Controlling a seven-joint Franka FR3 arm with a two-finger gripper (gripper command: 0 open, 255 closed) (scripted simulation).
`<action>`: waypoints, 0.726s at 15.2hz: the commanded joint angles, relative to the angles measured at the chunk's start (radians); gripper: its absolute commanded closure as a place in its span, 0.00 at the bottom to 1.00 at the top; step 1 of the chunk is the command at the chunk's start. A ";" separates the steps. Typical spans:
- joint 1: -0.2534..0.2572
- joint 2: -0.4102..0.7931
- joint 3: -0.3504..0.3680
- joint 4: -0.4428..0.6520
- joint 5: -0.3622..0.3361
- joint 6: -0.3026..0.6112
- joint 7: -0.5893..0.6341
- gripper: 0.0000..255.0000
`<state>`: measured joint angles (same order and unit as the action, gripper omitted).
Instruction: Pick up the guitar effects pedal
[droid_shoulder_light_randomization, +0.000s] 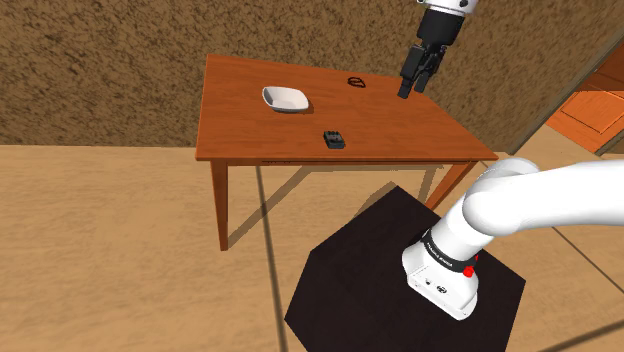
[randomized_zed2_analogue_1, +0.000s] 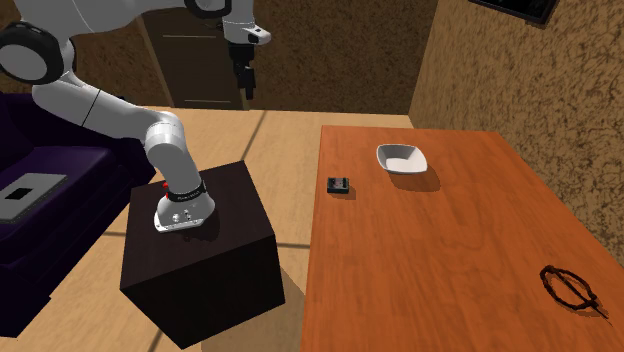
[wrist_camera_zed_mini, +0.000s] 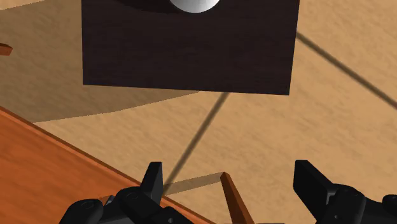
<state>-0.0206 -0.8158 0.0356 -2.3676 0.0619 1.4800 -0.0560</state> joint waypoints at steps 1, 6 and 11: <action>0.000 0.000 0.000 0.000 0.000 0.000 0.000 0.00; -0.022 0.060 -0.003 -0.105 -0.036 0.206 -0.009 0.00; -0.049 0.161 -0.009 -0.174 -0.073 0.420 -0.010 0.00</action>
<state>-0.0638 -0.6756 0.0275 -2.5347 -0.0035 1.8589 -0.0673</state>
